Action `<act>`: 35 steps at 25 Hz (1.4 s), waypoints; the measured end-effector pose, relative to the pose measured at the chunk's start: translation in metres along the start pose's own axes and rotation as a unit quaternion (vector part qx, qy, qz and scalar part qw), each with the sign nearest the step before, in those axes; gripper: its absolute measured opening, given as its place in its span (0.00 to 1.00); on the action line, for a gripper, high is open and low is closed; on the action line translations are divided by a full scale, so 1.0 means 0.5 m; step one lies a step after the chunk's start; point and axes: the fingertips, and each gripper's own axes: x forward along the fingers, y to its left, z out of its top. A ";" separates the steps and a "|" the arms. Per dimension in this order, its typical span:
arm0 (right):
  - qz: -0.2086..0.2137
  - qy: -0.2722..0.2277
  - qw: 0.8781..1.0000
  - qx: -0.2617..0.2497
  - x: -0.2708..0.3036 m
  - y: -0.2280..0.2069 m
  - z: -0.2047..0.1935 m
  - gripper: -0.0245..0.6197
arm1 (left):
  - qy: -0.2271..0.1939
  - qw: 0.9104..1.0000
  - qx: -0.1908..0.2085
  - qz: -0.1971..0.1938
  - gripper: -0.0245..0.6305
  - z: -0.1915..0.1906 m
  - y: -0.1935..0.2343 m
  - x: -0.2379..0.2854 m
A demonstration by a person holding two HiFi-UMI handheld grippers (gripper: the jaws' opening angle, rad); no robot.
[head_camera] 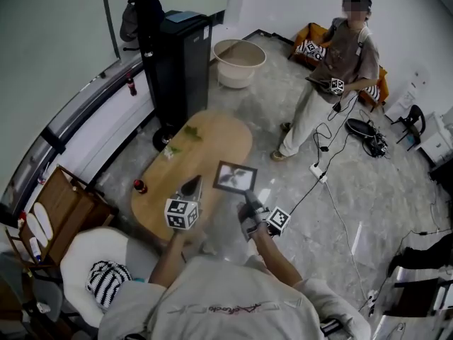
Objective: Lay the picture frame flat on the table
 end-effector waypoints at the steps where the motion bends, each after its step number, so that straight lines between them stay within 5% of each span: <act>1: 0.001 0.000 1.000 -0.001 0.021 0.000 0.004 0.15 | 0.000 1.000 0.001 -0.001 0.04 0.007 0.016 0.013; 14: -0.006 -0.019 1.000 0.003 0.143 -0.015 0.050 0.15 | 0.009 1.000 0.010 -0.020 0.04 0.038 0.109 0.127; 35: 0.004 -0.040 0.999 0.010 0.097 -0.031 0.070 0.15 | 0.026 0.999 0.013 -0.032 0.04 0.001 0.055 0.135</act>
